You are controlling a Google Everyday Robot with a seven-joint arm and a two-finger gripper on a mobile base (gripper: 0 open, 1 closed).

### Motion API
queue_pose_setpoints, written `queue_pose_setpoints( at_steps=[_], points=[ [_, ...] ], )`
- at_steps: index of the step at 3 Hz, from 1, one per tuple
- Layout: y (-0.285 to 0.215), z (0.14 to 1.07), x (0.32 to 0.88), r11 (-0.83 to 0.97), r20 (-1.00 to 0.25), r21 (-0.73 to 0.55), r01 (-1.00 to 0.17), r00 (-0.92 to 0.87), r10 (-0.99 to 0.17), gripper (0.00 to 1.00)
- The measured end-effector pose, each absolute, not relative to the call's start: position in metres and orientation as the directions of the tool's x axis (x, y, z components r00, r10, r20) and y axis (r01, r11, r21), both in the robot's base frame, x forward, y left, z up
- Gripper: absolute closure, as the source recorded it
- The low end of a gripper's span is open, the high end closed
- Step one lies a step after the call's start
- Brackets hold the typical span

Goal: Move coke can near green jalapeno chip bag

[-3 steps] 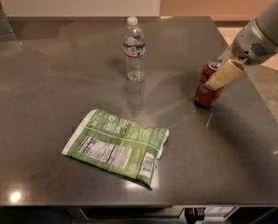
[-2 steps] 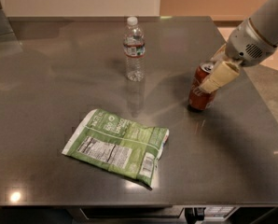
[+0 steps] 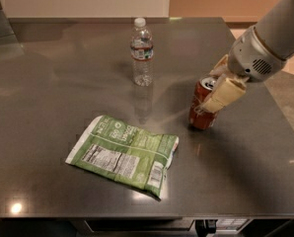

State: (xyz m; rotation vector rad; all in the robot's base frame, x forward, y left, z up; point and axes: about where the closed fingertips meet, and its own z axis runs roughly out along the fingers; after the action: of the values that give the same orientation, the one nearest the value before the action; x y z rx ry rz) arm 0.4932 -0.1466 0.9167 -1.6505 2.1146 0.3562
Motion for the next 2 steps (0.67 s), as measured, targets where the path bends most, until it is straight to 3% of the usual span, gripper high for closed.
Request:
queue_pose_setpoints(
  at_steps=[1, 2],
  points=[
    [-0.134, 0.916, 0.474, 0.215, -0.484, -0.079, -0.973, -0.151, -0.862, 1.0],
    [-0.126, 0.91, 0.463, 0.19, -0.486, -0.089, -0.978, -0.123, -0.865, 0.82]
  ],
)
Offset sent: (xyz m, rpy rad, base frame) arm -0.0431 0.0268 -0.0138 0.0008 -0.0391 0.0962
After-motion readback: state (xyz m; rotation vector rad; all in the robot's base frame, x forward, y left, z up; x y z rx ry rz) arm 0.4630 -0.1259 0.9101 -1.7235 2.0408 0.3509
